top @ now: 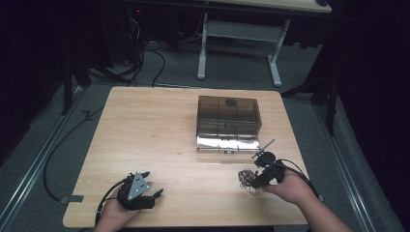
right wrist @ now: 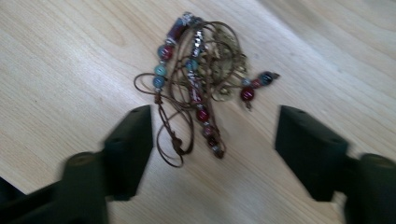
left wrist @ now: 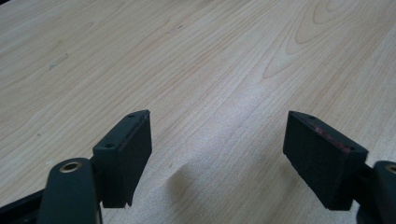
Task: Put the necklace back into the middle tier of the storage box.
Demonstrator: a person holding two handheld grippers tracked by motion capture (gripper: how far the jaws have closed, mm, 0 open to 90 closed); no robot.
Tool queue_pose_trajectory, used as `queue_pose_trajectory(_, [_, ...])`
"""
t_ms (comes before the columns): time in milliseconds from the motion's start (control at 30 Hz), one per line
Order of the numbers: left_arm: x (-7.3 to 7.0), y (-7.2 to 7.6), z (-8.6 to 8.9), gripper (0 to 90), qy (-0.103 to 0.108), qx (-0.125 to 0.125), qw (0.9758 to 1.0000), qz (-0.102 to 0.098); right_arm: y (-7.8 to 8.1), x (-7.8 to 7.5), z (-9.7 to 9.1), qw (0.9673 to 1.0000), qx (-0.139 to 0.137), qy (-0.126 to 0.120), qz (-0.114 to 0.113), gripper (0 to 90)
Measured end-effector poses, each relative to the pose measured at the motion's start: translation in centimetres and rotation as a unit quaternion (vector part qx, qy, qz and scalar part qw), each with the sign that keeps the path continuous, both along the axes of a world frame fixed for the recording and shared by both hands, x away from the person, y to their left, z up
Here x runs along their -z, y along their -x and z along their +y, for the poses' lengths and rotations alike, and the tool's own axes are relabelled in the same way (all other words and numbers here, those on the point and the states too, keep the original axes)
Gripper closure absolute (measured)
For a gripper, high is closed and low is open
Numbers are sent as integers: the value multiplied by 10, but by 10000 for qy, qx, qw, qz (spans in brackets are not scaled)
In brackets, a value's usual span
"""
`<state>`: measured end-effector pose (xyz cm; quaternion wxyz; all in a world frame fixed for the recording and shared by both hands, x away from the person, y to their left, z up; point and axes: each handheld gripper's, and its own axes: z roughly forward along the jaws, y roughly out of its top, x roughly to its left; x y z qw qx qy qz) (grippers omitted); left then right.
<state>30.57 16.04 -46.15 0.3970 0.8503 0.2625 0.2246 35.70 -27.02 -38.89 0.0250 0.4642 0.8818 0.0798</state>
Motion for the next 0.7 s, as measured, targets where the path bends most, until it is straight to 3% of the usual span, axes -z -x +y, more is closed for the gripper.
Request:
queue_pose_trajectory(67, [0, 0, 0, 241, 0, 3, 10000, 2, -1, 4, 7, 9999, -68, 107, -32, 159])
queue_pose_trajectory(167, [0, 0, 0, 241, -4, 4, 10000, 10, -5, 8, 12, 9999, 39, 130, 24, 130])
queue_pose_trajectory(200, [0, 0, 0, 241, -3, 3, 10000, 7, -7, 10, 11, 9999, -51, 105, 19, 123])
queue_pose_trajectory(433, [0, 0, 0, 241, 4, 13, 10000, 21, -17, 24, 7, 9997, 32, 154, 205, 121])
queue_pose_trajectory(700, [0, 0, 0, 241, -1, 21, 10000, 31, -16, 29, 20, 9991, -253, 264, 207, 115])
